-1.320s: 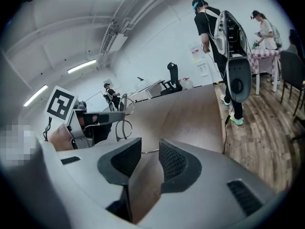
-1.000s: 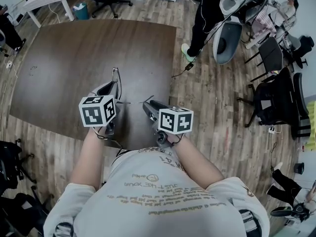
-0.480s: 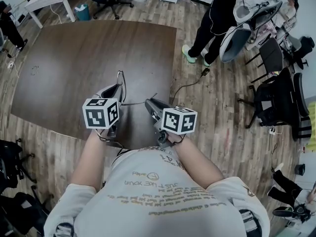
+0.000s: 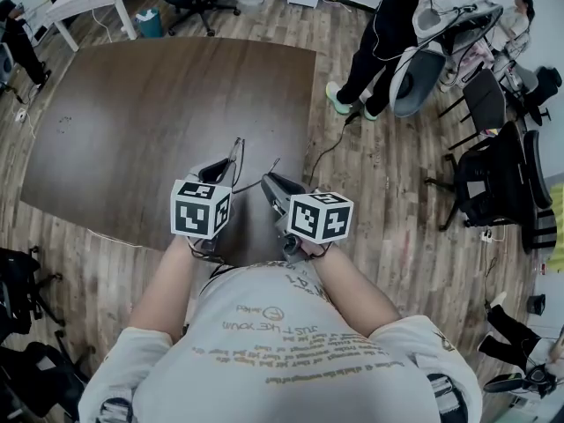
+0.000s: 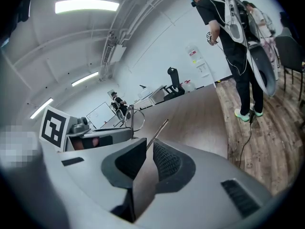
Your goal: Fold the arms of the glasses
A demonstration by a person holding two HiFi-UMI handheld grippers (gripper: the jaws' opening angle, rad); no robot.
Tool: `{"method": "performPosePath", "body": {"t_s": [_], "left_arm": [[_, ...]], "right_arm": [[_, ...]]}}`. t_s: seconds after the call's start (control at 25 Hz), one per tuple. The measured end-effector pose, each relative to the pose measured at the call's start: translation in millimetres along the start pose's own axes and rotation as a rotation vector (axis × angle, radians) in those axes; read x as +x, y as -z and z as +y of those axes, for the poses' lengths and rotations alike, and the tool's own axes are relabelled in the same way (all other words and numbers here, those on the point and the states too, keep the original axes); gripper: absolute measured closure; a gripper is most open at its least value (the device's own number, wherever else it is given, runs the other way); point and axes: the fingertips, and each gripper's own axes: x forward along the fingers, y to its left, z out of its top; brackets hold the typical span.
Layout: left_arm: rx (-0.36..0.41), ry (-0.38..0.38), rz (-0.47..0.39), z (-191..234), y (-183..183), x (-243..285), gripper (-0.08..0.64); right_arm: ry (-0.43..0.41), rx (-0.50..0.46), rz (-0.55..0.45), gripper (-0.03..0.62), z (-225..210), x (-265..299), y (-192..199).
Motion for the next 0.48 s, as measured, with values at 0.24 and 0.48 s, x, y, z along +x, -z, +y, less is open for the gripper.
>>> {"method": "performPosePath", "body": {"t_s": [0.24, 0.48], "left_arm": [[0.053, 0.017, 0.022, -11, 7, 0, 0.526], [0.107, 0.038, 0.050, -22, 17, 1, 0.526]], "right_arm": [[-0.003, -0.014, -0.008, 0.543, 5, -1, 0], [-0.018, -0.012, -0.016, 0.551, 11, -2, 1]]}}
